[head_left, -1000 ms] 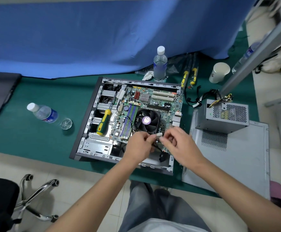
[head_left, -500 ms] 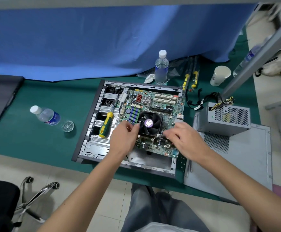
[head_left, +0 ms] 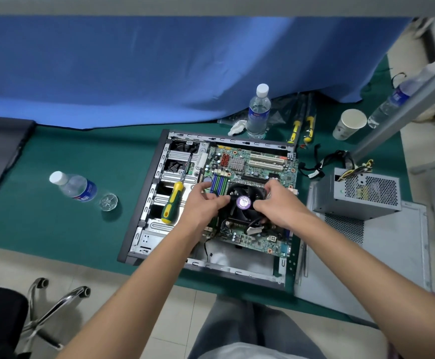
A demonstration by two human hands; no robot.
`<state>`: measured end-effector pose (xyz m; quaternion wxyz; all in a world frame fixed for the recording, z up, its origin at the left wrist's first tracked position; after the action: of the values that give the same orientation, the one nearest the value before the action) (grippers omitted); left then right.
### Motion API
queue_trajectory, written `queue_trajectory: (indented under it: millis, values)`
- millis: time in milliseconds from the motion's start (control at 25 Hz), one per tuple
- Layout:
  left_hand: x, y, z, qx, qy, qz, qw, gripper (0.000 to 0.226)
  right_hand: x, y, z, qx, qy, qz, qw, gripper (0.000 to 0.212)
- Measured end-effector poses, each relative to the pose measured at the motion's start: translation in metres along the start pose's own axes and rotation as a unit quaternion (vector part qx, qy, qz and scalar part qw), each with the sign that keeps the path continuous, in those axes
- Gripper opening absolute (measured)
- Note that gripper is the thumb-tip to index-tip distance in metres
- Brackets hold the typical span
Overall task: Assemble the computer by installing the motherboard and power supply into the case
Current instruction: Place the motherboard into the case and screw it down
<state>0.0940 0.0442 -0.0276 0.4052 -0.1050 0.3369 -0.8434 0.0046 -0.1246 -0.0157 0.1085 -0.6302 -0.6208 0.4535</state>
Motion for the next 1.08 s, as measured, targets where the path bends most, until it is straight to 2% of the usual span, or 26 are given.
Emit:
queue_trajectory:
  millis: [80, 160, 280, 360, 480, 640, 760, 880, 960, 1040, 1080]
  values:
    - [0.001, 0.002, -0.001, -0.005, 0.062, -0.045, 0.997, 0.036, 0.001, 0.003, -0.006, -0.002, -0.030, -0.010, 1.000, 0.032]
    - [0.000, 0.002, 0.004, -0.006, 0.145, -0.086, 0.986, 0.029, 0.004, 0.003, -0.008, -0.005, -0.055, -0.005, 0.998, 0.034]
    - [0.000, 0.007, 0.022, 0.028, 0.263, -0.128, 0.956, 0.046, 0.003, 0.001, -0.013, -0.011, -0.107, 0.037, 0.994, 0.035]
    - [0.003, 0.007, 0.033, 0.056, 0.306, -0.125, 0.942, 0.051, -0.001, -0.001, -0.019, -0.015, -0.119, 0.056, 0.991, 0.032]
    - [0.002, 0.005, 0.037, 0.060, 0.279, -0.124, 0.950, 0.049, -0.012, -0.009, -0.029, -0.023, -0.113, 0.071, 0.991, 0.027]
    - [0.008, 0.000, 0.044, 0.078, 0.208, -0.170, 0.960, 0.059, -0.033, -0.019, -0.042, -0.013, -0.148, 0.092, 0.985, 0.025]
    - [0.015, 0.002, 0.047, 0.096, 0.227, -0.192, 0.950, 0.067, -0.043, -0.019, -0.046, 0.002, -0.155, 0.097, 0.983, 0.024]
    - [0.014, 0.005, 0.045, 0.077, 0.247, -0.226, 0.939, 0.069, -0.039, -0.016, -0.042, 0.018, -0.155, 0.073, 0.985, 0.025]
    - [0.013, 0.006, 0.043, 0.071, 0.258, -0.281, 0.922, 0.083, -0.036, -0.013, -0.042, 0.020, -0.157, 0.066, 0.985, 0.026]
    - [0.013, 0.012, 0.043, 0.081, 0.343, -0.303, 0.885, 0.098, -0.034, -0.006, -0.045, 0.019, -0.160, 0.070, 0.984, 0.027]
    - [0.013, 0.017, 0.042, 0.089, 0.405, -0.289, 0.863, 0.101, -0.031, -0.002, -0.047, 0.019, -0.161, 0.065, 0.985, 0.028]
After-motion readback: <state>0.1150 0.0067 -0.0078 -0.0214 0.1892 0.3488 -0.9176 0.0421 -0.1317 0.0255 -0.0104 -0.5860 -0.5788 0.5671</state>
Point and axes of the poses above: each hand's wrist, its own y-axis towards the middle knuckle, its own x-axis out of the palm, z = x × y, the point moved 5 cm from there along y, towards the middle knuckle, and after that the axes turned 11 degrees about -z, right-handed, at the moved point
